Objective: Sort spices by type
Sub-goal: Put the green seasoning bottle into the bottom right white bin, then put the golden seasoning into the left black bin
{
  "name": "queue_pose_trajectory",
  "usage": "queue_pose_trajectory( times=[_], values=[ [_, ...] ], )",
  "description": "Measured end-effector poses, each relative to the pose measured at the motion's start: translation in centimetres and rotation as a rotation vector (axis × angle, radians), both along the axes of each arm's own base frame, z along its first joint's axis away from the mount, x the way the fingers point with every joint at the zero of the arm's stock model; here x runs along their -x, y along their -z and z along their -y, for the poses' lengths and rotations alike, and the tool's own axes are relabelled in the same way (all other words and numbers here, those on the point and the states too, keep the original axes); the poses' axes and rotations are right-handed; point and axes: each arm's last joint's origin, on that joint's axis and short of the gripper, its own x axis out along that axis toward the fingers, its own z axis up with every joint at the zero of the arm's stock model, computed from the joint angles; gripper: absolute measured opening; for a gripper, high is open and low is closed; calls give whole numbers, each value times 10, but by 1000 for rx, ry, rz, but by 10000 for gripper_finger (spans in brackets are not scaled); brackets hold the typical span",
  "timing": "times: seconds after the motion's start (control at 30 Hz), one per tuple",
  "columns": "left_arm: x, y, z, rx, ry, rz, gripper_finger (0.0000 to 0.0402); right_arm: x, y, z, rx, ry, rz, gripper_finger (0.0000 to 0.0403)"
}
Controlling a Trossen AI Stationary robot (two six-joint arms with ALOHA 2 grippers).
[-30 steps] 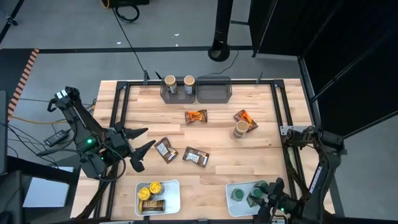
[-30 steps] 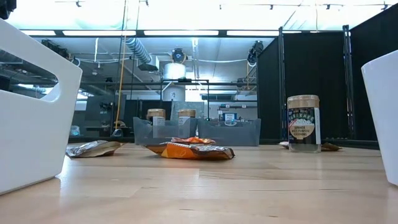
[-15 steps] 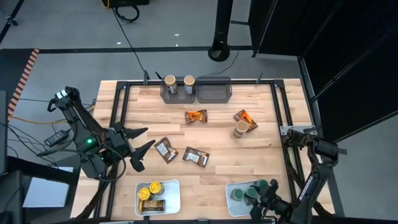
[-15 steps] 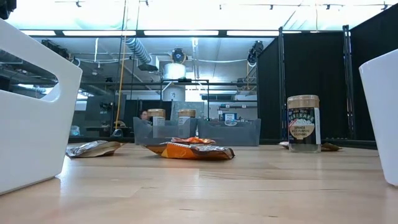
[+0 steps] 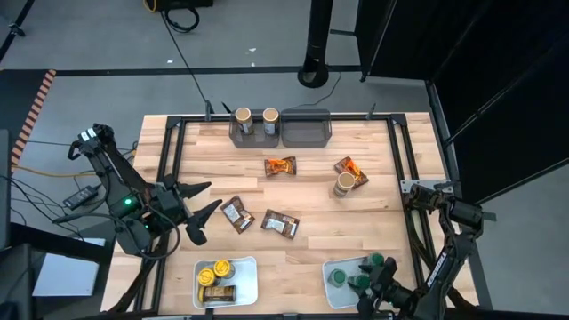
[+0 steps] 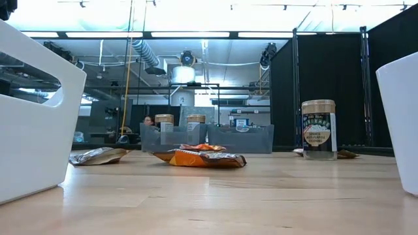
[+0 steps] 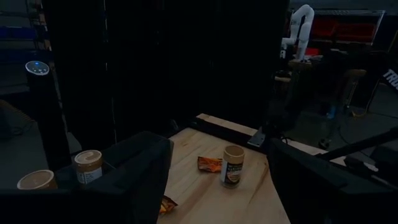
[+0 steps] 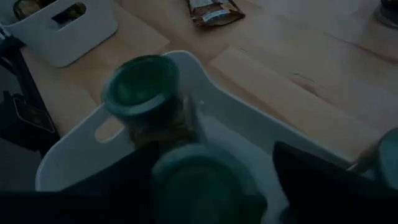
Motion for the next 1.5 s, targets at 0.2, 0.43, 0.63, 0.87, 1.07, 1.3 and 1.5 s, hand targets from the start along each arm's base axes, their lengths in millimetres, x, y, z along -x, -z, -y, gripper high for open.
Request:
queue_pose_trajectory(
  times=[0.2,0.43,0.63,0.87,1.07,1.3,1.5],
  values=[
    [0,0,0,1,0,1,269,-2,-6,-3,-4,-16,-61,389],
    [0,0,0,2,-1,1,269,-6,-38,-8,83,-67,-91,372],
    [0,0,0,3,-1,2,269,-5,-71,-3,202,-75,-117,354],
    [0,0,0,55,-3,36,269,-36,-96,29,273,-82,-146,354],
    [0,0,0,63,-3,41,269,-73,-120,95,302,26,-215,356],
    [0,0,0,63,3,39,269,-77,-140,173,246,201,-249,355],
    [0,0,0,64,3,40,269,-53,-149,237,90,401,-269,355]
  ],
)
